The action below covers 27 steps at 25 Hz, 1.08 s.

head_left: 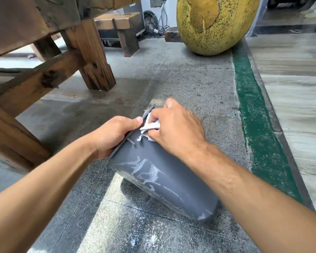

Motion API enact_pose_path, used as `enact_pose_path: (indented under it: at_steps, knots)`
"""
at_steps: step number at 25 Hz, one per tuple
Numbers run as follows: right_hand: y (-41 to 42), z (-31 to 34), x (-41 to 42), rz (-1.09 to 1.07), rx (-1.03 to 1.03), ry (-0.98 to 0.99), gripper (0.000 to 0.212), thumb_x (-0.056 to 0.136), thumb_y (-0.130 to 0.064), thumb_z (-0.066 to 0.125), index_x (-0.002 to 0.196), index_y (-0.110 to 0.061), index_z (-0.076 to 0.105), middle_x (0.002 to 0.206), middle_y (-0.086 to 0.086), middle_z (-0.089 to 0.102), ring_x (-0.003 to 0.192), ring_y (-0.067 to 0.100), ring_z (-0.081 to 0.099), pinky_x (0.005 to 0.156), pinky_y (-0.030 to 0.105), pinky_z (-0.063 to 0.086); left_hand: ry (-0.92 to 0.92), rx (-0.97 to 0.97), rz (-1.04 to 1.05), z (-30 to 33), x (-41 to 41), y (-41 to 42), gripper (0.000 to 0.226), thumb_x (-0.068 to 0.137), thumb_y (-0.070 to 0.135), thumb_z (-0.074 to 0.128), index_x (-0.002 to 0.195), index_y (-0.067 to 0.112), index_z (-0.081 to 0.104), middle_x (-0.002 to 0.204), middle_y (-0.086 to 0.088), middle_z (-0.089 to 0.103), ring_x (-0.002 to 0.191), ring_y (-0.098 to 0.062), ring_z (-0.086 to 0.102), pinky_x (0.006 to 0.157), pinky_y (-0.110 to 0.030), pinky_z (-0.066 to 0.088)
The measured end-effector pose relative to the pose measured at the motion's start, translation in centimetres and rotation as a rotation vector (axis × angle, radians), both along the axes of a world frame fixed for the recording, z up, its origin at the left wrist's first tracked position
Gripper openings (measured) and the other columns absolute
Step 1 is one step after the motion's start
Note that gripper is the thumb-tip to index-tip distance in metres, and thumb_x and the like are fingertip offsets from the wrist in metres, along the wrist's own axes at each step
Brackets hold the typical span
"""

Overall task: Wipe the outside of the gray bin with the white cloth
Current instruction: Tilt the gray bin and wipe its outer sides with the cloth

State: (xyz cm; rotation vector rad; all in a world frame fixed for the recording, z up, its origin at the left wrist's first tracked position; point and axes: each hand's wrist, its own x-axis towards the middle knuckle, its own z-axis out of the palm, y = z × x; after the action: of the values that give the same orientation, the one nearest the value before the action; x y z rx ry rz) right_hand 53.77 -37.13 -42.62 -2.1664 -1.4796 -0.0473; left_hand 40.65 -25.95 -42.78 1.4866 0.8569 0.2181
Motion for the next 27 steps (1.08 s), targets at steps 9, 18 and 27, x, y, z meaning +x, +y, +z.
enact_pose_path:
  at_steps: [9,18,27]
  knots:
    - [-6.0,-5.4,3.9,-0.038,-0.192,0.093,0.023,0.084,-0.052,0.072,0.101,-0.038,0.068,0.092,-0.01,0.046,0.081,0.013,0.057,0.077,0.036,0.054,0.021,0.064,0.033,-0.7,-0.5,1.1,0.045,0.102,0.034,0.053,0.082,0.001,0.077,0.076,-0.023,0.076,0.054,-0.028,0.072,0.05,-0.034,0.06]
    - [-15.5,-12.0,7.6,-0.249,-0.495,0.177,0.011,0.085,-0.047,0.075,0.09,-0.047,0.065,0.088,-0.017,0.047,0.081,0.004,0.059,0.065,0.022,0.047,-0.059,0.089,0.154,-1.7,-0.8,2.5,0.014,0.099,0.016,0.051,0.1,0.013,0.065,0.08,-0.013,0.067,0.059,-0.022,0.064,0.053,-0.031,0.058]
    - [-9.5,-4.5,5.0,-0.165,0.094,0.411,0.019,0.087,-0.054,0.065,0.095,-0.039,0.074,0.093,-0.01,0.054,0.082,0.006,0.054,0.063,0.023,0.037,0.139,-0.214,0.234,0.0,-0.1,1.5,0.064,0.091,0.069,0.046,0.097,0.009,0.069,0.077,-0.02,0.074,0.061,-0.035,0.072,0.066,-0.042,0.061]
